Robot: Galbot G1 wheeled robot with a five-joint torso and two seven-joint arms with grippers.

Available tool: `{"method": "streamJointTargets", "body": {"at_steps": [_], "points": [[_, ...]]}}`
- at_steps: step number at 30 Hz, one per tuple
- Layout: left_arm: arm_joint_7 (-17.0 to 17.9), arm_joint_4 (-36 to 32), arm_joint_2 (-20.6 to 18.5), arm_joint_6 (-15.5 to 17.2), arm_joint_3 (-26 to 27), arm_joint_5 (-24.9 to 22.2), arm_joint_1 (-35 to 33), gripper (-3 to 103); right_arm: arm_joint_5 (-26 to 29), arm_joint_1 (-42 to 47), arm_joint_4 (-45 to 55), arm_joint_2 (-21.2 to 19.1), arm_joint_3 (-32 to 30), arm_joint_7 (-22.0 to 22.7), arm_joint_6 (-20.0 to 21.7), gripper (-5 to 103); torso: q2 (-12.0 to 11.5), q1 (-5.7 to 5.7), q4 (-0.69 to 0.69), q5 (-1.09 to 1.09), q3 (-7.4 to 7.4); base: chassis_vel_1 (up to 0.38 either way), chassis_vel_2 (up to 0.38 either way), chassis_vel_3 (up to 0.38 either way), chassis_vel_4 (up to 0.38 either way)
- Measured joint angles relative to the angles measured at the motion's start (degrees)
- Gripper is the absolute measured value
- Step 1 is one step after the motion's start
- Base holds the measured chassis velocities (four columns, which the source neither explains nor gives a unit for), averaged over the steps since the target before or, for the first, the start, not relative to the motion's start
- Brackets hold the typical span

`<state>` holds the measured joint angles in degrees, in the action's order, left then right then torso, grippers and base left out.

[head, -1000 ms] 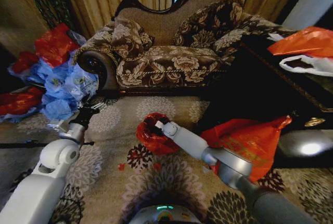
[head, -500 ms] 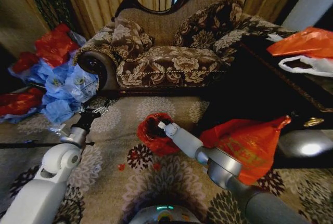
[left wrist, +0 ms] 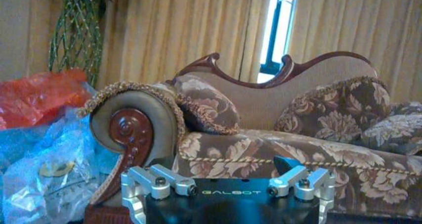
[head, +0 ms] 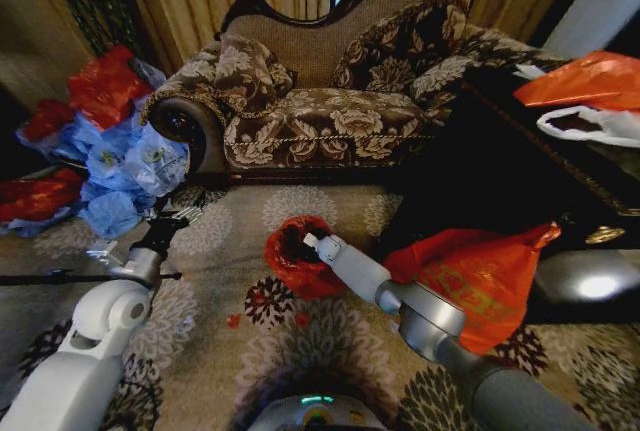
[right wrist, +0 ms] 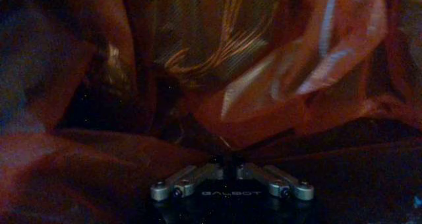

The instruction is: Place a garbage bag over the trash bin.

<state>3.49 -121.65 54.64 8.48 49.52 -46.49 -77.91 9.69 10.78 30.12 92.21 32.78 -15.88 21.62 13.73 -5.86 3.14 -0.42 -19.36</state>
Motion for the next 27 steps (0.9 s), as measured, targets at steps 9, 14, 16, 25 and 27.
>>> {"method": "streamJointTargets", "body": {"at_steps": [9,14,16,25,27], "points": [[0.3,0.1,0.4,0.4,-0.6,-0.3,0.6,100,20.1,-0.6,2.5,-0.1,-0.8,10.7,5.0,40,0.0,-0.04,-0.01,0.01,-0.05,0.0,0.0,0.0,0.0],[0.3,-0.2,0.5,0.6,-0.5,-0.6,0.4,100,23.7,-1.3,3.6,-0.1,-0.8,12.4,6.4,56,0.0,-0.04,-0.01,0.01,-0.04,0.0,0.0,0.0,0.0],[0.4,-0.5,0.8,0.7,-0.4,-0.6,0.2,100,25.6,-1.5,4.0,-0.1,-0.7,13.3,6.9,67,0.0,-0.03,-0.03,0.01,-0.04,0.0,0.0,0.0,0.0],[0.5,-1.6,1.0,1.0,0.3,-0.9,-0.8,100,29.4,-2.3,5.9,-0.1,-0.7,15.5,9.0,97,0.0,-0.03,-0.02,0.0,-0.04,0.0,0.0,0.0,0.0],[0.5,-1.7,1.1,1.0,0.4,-0.9,-0.8,100,29.5,-2.3,6.0,-0.1,-0.7,15.5,9.0,97,0.0,-0.03,-0.01,0.01,-0.03,0.0,0.0,0.0,0.0]]}}
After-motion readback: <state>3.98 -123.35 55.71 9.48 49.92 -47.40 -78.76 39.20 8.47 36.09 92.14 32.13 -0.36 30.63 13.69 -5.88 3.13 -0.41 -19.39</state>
